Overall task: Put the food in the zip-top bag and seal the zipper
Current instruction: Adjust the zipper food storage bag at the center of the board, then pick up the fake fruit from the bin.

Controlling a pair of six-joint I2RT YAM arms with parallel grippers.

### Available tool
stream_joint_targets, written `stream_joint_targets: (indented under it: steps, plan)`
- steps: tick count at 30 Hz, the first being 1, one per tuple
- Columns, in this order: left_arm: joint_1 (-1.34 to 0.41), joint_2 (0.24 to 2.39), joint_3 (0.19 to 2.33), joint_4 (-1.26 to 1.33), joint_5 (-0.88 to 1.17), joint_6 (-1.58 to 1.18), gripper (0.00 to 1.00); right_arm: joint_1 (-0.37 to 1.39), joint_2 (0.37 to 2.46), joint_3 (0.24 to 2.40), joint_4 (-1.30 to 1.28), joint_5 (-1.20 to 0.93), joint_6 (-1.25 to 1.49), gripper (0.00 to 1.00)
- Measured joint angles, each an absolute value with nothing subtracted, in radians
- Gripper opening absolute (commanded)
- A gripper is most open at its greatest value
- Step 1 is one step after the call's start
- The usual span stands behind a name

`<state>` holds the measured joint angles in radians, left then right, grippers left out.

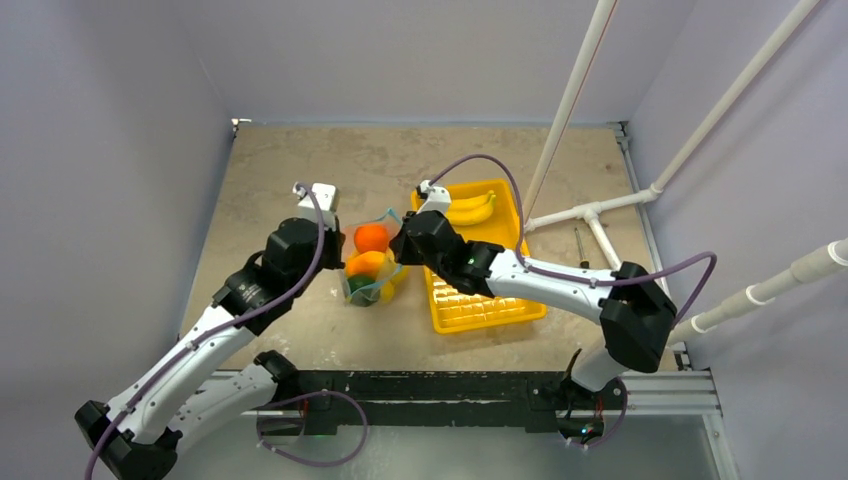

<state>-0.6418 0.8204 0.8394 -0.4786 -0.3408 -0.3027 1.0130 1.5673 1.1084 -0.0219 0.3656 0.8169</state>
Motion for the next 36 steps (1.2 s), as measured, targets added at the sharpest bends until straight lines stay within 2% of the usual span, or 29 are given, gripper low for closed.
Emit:
stream_joint_targets:
  steps: [5,10,14,23,30,36]
  plan:
    - [-0.642,0.763,0.839,-0.477,-0.34,-0.303,0.0,1.013,1.567,1.128,-0.026,0.372,0.81,0.01]
    - [-0.642,0.757,0.839,-0.477,-0.34,-0.303,0.0,1.013,1.546,1.161,-0.057,0.398,0.807,0.33]
    - [-0.642,0.76,0.839,-0.477,-0.34,-0.303,0.0,1.013,1.491,1.164,-0.087,0.434,0.801,0.47]
    - [-0.642,0.759,0.839,-0.476,-0.34,-0.303,0.0,0.977,1.406,1.18,-0.175,0.517,0.817,0.65]
    - [-0.642,0.759,0.839,-0.476,-0.336,-0.303,0.0,0.891,1.318,1.078,-0.203,0.567,0.871,0.76]
    - [-0.642,0.759,0.839,-0.476,-0.331,-0.303,0.0,0.831,1.306,0.979,-0.204,0.585,0.921,0.8]
